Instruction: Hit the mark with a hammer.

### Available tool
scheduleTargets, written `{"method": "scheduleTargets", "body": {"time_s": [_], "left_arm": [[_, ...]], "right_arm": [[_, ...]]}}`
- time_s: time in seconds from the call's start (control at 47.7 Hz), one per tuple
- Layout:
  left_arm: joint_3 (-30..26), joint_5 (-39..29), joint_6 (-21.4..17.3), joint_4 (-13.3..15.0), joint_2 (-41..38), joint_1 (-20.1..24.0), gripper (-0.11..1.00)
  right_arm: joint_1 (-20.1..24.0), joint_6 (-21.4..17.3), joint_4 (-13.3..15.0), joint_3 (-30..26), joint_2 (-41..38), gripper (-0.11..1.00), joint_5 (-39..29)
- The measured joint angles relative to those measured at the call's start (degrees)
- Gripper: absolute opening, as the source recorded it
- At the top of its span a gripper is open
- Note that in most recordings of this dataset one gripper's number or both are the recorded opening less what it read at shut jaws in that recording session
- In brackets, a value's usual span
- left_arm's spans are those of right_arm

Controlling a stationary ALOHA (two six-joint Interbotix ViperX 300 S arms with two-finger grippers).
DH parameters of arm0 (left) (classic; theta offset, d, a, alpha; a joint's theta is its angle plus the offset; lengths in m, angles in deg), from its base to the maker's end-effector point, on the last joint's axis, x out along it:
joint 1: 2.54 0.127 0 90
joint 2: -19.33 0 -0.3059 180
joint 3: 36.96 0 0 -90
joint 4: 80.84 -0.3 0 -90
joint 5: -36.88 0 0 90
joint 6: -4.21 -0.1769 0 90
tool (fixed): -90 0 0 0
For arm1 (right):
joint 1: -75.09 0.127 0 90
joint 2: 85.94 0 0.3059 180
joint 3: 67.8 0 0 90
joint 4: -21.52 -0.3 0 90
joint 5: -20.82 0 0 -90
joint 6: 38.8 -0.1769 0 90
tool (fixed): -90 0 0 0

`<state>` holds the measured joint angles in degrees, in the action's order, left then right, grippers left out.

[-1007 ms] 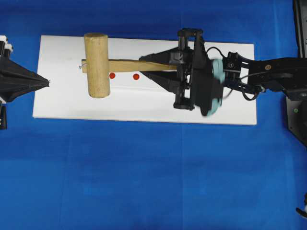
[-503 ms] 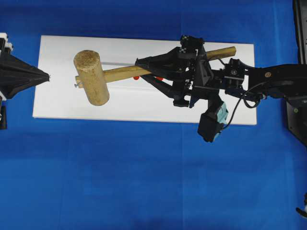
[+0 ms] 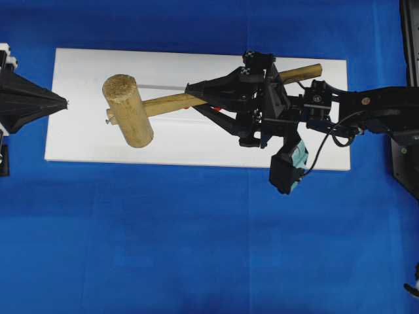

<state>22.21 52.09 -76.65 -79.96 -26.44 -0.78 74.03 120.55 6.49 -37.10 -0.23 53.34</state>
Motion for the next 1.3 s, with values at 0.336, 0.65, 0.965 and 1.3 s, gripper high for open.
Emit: {"method": "scheduleTargets", "body": {"time_s": [0.336,0.65,0.965,1.3], "left_arm": [[0.0,0.9,0.5,0.0,-0.7,0.1,0.92],[-1.0,5.2,0.7,0.0,-6.8,1.1,0.93],[-7.1,12.3,0.7,0.1,-21.0,2.1,0.93],[-12.7,13.1,0.7,0.1,-29.9,2.2,0.93]], "right_arm": [[0.0,0.1,0.0,0.0,0.0,0.09,0.0],[0.1,0.2,0.0,-0.2,0.0,0.09,0.1],[-0.1,0.2,0.0,-0.4,0.0,0.09,0.1],[-0.7,0.1,0.0,-0.5,0.0,0.10,0.0]]}}
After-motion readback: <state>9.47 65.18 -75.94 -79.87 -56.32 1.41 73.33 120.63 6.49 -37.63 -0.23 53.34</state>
